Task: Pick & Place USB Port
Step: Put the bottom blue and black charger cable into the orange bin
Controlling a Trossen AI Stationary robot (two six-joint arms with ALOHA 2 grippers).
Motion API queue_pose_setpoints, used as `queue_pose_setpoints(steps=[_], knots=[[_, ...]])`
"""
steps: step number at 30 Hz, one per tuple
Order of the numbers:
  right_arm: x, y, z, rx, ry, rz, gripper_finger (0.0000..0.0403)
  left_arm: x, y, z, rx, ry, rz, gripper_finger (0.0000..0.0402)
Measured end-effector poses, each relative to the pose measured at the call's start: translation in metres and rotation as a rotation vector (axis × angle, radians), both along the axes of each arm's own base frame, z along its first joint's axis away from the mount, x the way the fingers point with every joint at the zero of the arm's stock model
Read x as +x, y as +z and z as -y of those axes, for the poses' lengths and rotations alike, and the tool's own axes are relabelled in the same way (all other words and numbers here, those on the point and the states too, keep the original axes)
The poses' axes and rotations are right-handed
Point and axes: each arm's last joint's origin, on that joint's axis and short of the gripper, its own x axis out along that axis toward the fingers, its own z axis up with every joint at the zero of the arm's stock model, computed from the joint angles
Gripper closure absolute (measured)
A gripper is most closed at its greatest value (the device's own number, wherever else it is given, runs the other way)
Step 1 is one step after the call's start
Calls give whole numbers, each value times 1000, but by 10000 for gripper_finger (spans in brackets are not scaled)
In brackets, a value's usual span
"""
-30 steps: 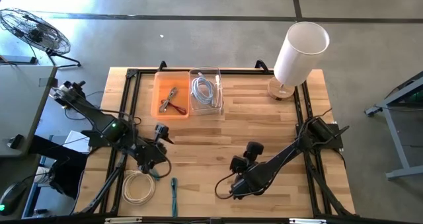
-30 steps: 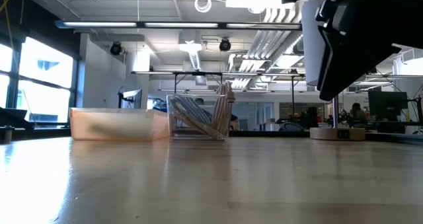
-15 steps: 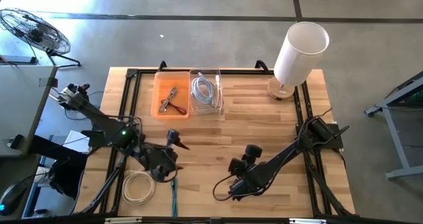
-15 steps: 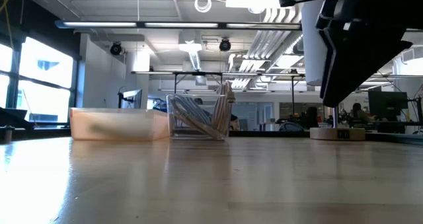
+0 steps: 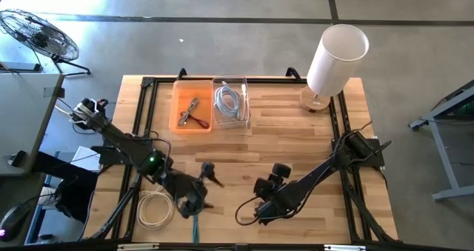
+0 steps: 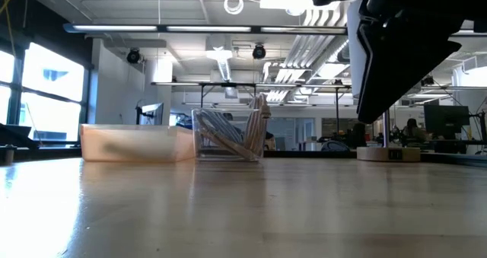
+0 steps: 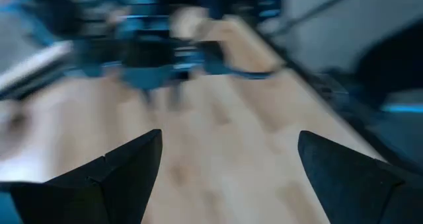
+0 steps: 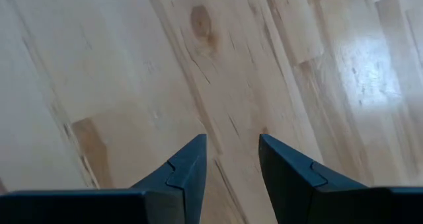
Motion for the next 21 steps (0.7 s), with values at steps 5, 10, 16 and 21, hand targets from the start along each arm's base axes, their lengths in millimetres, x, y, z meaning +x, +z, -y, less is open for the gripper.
queue_pose_setpoints(steps=[5, 10, 16, 21], knots=[[1, 0, -1, 8, 0, 7, 273, -1, -16, 14, -51, -180, -139, 55], [1, 0, -2, 32, 1, -1, 273, -8, -37, 25, -32, -225, -303, 55], [2, 0, -3, 49, 11, 6, 273, -21, -56, 29, 57, -273, -484, 55], [4, 0, -5, 68, 26, 14, 273, -36, -67, 28, 252, -414, -588, 55]])
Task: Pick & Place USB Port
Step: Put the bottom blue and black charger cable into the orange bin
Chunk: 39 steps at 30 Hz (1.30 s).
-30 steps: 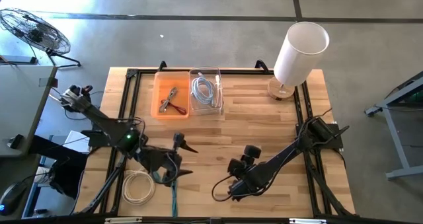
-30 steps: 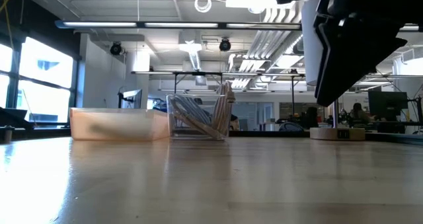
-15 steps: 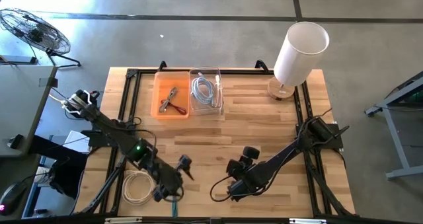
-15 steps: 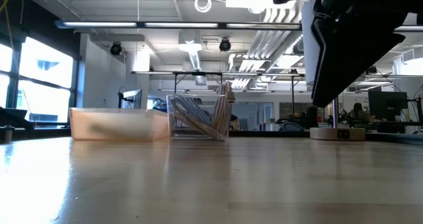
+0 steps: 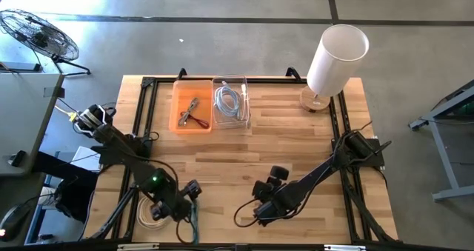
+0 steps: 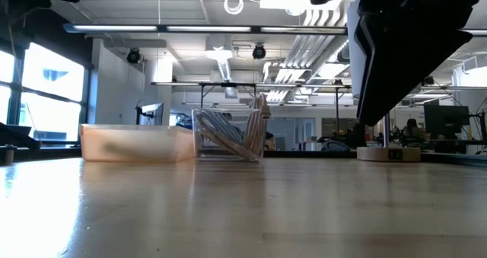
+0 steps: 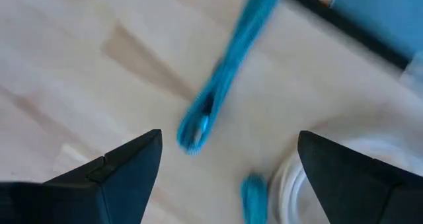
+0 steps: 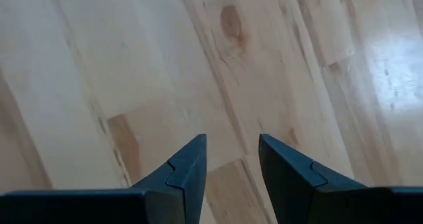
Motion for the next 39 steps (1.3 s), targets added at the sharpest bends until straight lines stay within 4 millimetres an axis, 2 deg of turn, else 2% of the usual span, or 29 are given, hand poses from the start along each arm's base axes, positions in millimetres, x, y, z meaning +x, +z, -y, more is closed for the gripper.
queue_pose_setpoints(steps=[7, 11, 20, 25, 31, 39], knots=[[5, 0, -6, 76, -5, 52, 273, 2, -1, 4, 53, -22, 79, 55], [9, 2, -14, 123, 5, 120, 273, 4, -5, 6, 50, -34, 67, 55], [14, 6, -30, 209, 30, 237, 273, 12, -32, 18, 103, -186, 26, 55], [17, 7, -33, 248, 35, 261, 273, 16, -53, 23, 132, -224, -43, 55], [17, 8, -36, 280, 46, 268, 273, 23, -73, 30, 150, -289, -44, 55], [15, 8, -39, 282, 55, 270, 273, 29, -79, 35, 126, -306, -5, 55]])
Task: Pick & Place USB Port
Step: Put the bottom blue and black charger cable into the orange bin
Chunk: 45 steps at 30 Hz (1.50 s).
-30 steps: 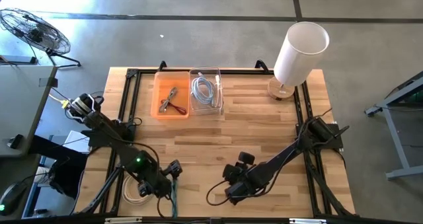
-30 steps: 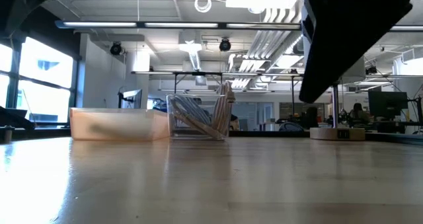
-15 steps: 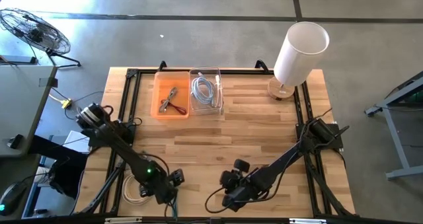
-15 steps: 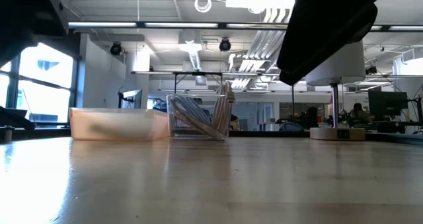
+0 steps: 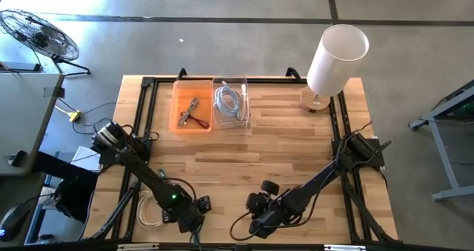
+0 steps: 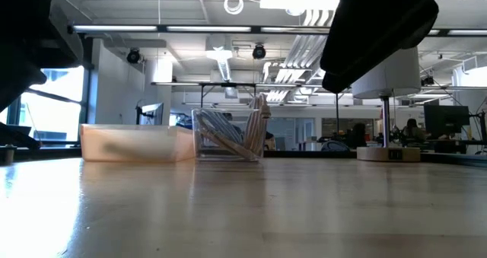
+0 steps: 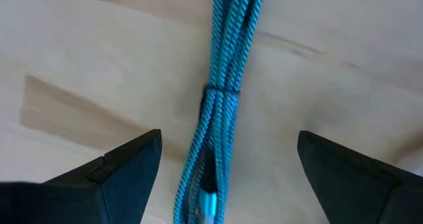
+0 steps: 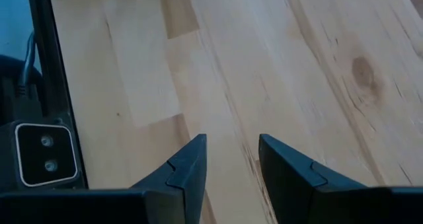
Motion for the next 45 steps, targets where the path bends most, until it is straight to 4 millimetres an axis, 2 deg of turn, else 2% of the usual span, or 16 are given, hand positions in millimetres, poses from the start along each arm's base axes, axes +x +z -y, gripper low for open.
queue_pose_setpoints(steps=[7, 12, 16, 20, 23, 26, 27, 32, 38, 45], knots=[[0, 0, -1, 3, 1, 7, 273, 6, -5, 3, -5, -34, 42, 55], [-1, 1, -4, 3, 2, 25, 273, 12, -13, -1, -45, -29, -18, 56], [-3, 1, -8, -2, 7, 36, 273, 15, -15, -3, -65, -21, -45, 82], [-5, 2, -10, -16, 0, 51, 273, 15, -16, -3, -62, -18, -41, 162], [-5, 2, -12, -12, 1, 57, 273, 16, -16, -2, -76, -26, -34, 253], [-5, 3, -14, -3, 4, 72, 273, 19, -16, -4, -86, -44, -26, 361], [-5, 3, -15, 1, 5, 78, 273, 19, -16, -4, -90, -49, -27, 377], [-6, 4, -19, 3, 9, 107, 273, 20, -21, -3, -81, -47, -23, 362], [-8, 5, -21, -12, 10, 117, 273, 26, -30, 1, -169, -60, -53, 383], [-8, 5, -21, -14, 9, 118, 273, 35, -39, 1, -263, -116, -73, 380]])
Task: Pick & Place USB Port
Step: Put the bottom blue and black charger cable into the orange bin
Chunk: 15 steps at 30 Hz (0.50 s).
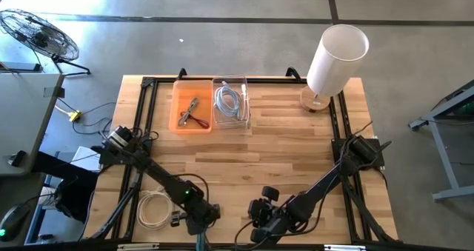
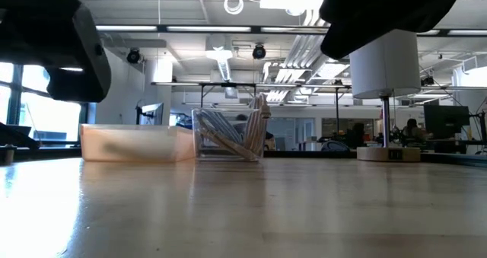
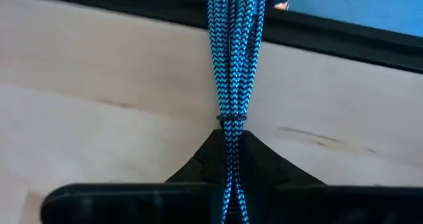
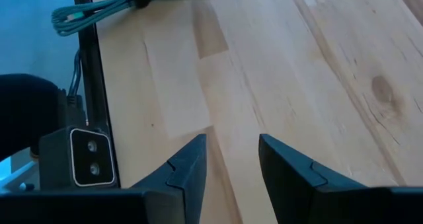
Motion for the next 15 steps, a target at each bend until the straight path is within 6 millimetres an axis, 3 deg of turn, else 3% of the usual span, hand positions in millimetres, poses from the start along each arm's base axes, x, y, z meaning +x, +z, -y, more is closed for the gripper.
queue_pose_setpoints(steps=[15], knots=[[-4, 0, -5, -8, 11, 5, 273, 10, -9, 7, -118, -70, 53, 373]])
